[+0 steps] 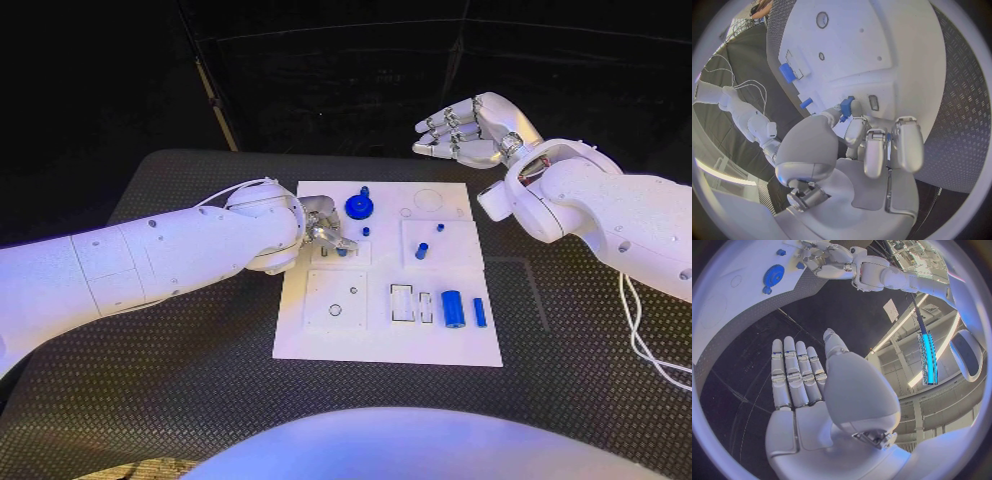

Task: Assemble the parts on the task board

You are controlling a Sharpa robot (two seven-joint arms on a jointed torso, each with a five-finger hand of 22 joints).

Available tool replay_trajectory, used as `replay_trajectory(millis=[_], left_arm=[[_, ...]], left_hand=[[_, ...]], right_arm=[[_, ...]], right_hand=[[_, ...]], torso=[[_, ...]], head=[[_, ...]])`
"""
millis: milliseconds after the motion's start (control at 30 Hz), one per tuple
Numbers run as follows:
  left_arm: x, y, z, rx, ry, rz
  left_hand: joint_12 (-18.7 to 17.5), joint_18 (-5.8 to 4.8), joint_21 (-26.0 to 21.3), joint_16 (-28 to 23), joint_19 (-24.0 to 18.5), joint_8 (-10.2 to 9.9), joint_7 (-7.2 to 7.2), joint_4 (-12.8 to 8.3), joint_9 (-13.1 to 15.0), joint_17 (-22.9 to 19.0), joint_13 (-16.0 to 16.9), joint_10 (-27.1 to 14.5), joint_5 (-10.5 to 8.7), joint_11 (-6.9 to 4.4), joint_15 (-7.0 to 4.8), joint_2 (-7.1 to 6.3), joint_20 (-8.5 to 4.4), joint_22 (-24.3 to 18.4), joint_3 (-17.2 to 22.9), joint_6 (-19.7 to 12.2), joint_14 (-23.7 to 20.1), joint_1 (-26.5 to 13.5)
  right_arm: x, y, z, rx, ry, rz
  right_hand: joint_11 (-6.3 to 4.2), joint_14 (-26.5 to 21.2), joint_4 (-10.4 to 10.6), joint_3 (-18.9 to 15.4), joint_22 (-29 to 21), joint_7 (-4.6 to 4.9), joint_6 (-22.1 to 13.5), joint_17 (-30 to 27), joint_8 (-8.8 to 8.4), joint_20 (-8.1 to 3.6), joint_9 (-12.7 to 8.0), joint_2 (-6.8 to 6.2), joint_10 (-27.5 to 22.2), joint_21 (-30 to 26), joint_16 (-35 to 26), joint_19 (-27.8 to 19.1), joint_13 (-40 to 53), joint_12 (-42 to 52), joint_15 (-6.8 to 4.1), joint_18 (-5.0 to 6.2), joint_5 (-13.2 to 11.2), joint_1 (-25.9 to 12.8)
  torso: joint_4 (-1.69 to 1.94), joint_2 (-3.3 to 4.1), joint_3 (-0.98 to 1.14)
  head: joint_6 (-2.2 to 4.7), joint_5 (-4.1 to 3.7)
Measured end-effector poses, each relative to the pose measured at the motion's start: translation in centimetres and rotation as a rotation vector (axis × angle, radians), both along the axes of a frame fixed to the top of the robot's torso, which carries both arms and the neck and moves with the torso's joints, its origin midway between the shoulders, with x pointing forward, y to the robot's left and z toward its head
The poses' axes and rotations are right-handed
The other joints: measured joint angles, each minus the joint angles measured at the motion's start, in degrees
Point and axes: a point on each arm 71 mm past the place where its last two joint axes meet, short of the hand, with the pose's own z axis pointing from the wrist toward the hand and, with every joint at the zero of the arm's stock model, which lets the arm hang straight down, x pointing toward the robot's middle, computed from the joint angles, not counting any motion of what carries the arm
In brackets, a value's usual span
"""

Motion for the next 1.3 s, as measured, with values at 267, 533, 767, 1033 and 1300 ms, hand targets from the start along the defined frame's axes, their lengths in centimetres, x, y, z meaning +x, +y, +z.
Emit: replay_trajectory(millis=[267,533,767,1033,1300], left_arm=[[0.16,0.07,-0.22,0.008,0.007,0.002],[0.29,-0.02,-0.22,0.018,0.006,-0.005],[0.40,0.00,-0.25,0.026,0.003,-0.006],[0.43,-0.15,-0.25,0.029,0.000,-0.010],[0.43,-0.18,-0.24,0.031,-0.001,-0.012]], left_hand=[[0.0,0.00,0.0,0.0,0.0,0.0,0.00,0.5,0.2,0.0,0.0,0.0,0.00,0.00,-0.20,-0.16,-0.03,0.3,-1.6,0.0,0.2,-0.6],[0.0,0.00,0.2,0.0,0.4,0.1,-0.09,1.6,0.5,0.0,0.1,0.0,0.00,0.00,-0.20,-0.28,0.00,0.5,-4.7,0.1,0.2,-1.4],[0.2,0.00,0.2,0.0,0.4,0.2,-0.09,2.7,0.6,0.0,0.2,0.0,0.00,0.00,-0.20,-0.04,0.00,0.6,-7.2,0.1,0.2,-2.4],[0.2,0.00,0.2,0.0,0.6,0.2,-0.09,3.9,0.7,0.0,0.3,0.2,-0.01,-0.20,-0.20,0.22,-0.18,0.6,-9.3,0.1,0.2,-2.6],[0.4,0.00,0.4,0.0,0.6,0.2,-0.08,4.4,0.8,0.0,0.4,0.2,-0.01,-0.20,-0.20,0.49,-0.18,0.6,-10.5,0.1,0.2,-2.9]], right_arm=[[-0.01,-0.01,0.00,0.001,0.001,0.000],[-0.02,0.02,0.01,0.002,0.003,0.000],[-0.02,0.02,0.00,0.002,0.005,-0.001],[0.00,0.06,-0.02,0.002,0.006,-0.001],[0.01,0.06,-0.04,0.002,0.007,-0.002]], right_hand=[[-0.01,-0.2,-0.2,-0.2,-0.1,0.00,0.0,-0.1,0.00,0.00,0.0,-0.25,0.0,-0.3,-0.3,0.0,0.0,0.0,0.20,0.00,0.0,-0.2],[0.06,-0.2,-0.2,-0.2,-0.2,0.00,0.0,-0.2,-0.22,0.11,0.0,-0.25,-0.1,-0.4,-0.3,0.1,0.0,0.0,0.20,0.00,0.0,-0.2],[0.20,-0.2,-0.3,-0.3,-0.4,0.00,0.0,-0.4,-0.21,0.21,0.0,-0.24,-0.2,-0.6,-0.6,0.2,0.0,0.0,0.20,0.00,0.0,-0.7],[0.20,-0.3,-0.3,-0.3,-0.5,0.00,0.0,-0.5,-0.21,0.21,0.0,-0.24,-0.2,-0.8,-0.6,0.2,0.0,0.0,0.32,0.00,0.0,-0.7],[0.20,-0.4,-0.5,-0.5,-0.6,0.00,0.0,-0.6,-0.21,0.21,0.0,-0.44,-0.2,-1.1,-0.8,0.2,0.0,0.0,0.40,0.00,0.0,-0.9]], torso=[[0.00,0.00,0.00],[0.00,0.00,-0.01],[0.03,0.00,-0.05],[0.05,0.00,-0.05],[0.05,0.01,-0.07]], head=[[-0.07,-0.10],[-0.16,-0.18],[-0.19,-0.21],[-0.18,-0.23],[-0.29,-0.29]])
